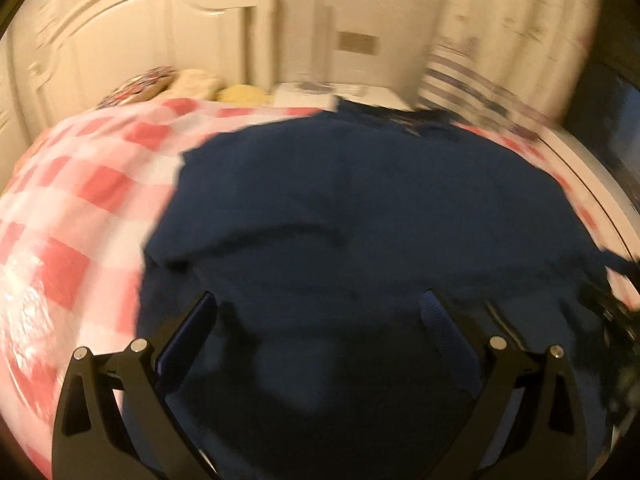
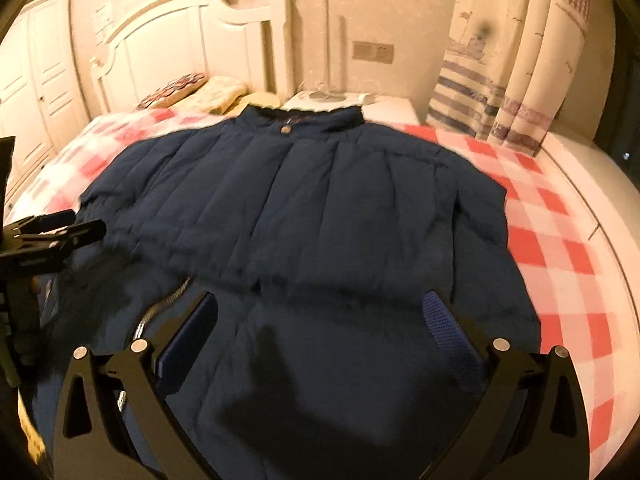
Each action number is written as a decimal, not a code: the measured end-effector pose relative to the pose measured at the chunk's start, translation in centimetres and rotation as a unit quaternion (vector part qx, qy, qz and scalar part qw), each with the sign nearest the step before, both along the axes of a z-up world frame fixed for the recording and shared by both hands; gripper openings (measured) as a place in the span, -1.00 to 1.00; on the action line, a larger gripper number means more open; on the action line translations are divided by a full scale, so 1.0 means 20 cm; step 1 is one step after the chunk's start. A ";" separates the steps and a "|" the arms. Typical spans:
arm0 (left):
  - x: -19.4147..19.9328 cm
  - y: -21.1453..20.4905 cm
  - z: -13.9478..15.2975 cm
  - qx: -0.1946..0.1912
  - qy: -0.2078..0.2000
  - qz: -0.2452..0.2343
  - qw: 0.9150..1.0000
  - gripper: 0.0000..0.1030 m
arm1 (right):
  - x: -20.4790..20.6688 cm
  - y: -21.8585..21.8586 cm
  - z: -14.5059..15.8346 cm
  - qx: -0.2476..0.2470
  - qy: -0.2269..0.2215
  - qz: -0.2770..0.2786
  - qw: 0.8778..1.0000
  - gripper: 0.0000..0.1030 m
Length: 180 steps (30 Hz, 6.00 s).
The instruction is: Fold large clothes
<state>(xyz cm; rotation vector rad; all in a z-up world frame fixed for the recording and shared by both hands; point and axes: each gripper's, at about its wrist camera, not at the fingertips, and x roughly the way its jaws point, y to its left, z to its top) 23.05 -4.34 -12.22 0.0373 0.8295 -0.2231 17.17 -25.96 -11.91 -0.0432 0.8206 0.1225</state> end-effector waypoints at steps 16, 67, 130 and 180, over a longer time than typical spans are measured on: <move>-0.23 -0.24 -0.17 0.092 0.020 -0.046 0.994 0.96 | -0.12 0.31 -0.18 -0.068 0.067 0.089 0.991 0.91; -1.15 -0.02 -0.16 0.142 -0.087 -0.099 0.981 0.96 | -0.90 0.19 -0.25 -0.041 -0.008 0.133 0.990 0.91; 0.32 0.53 0.32 -0.172 0.022 0.125 0.977 -0.66 | 0.22 -0.71 0.20 0.114 -0.046 -0.155 0.980 -0.41; 0.58 0.41 0.19 -0.151 0.026 -0.045 0.987 0.57 | 0.37 -0.79 0.10 0.251 -0.015 0.034 0.967 0.87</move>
